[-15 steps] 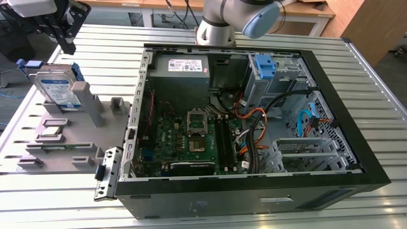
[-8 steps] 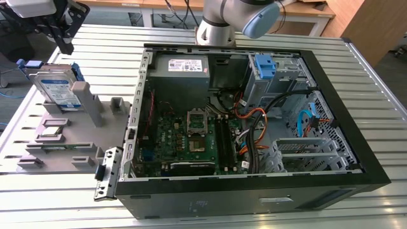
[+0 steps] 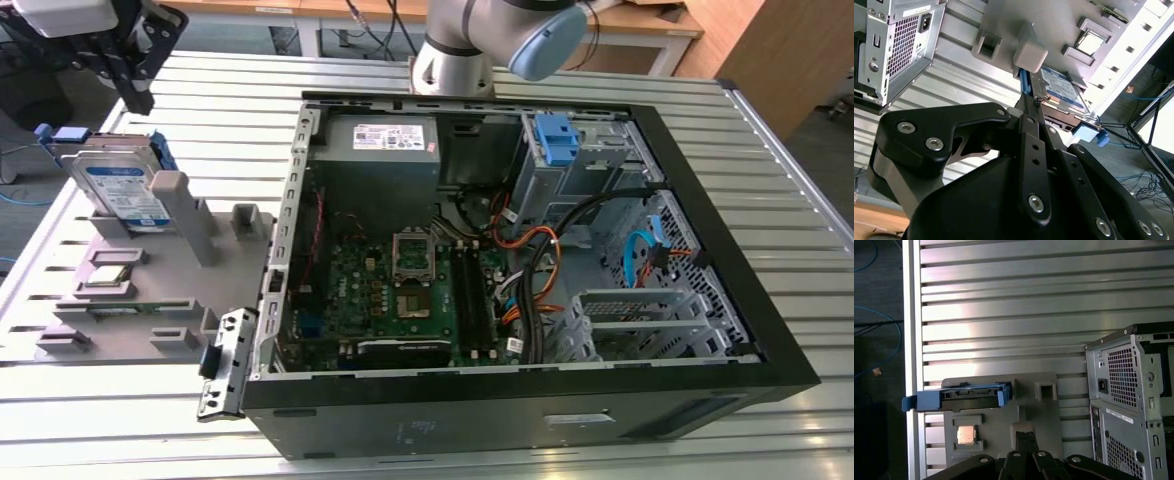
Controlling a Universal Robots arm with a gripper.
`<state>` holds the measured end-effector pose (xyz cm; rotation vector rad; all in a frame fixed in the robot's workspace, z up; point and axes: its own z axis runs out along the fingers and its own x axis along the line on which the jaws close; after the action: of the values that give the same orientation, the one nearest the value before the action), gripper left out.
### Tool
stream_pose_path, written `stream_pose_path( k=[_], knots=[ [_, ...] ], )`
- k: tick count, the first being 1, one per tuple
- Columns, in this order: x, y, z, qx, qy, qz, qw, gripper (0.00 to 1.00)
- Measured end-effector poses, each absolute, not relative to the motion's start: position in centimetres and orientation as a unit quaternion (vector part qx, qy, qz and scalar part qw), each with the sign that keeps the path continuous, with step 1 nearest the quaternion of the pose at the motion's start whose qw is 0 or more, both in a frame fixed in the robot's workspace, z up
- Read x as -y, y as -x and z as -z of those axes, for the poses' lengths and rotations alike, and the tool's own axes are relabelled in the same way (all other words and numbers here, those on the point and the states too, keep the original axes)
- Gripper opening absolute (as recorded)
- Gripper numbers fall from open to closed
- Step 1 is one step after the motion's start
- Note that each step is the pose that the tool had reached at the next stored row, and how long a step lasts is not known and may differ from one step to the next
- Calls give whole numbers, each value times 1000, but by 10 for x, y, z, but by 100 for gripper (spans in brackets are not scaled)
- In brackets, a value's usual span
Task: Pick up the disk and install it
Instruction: 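Reach for the disk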
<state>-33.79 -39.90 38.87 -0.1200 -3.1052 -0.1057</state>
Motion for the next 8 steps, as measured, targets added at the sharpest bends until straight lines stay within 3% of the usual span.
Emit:
stream_pose_path(
  k=[8],
  knots=[
    [399,341,-387,999,39,34,16,11]
  ],
)
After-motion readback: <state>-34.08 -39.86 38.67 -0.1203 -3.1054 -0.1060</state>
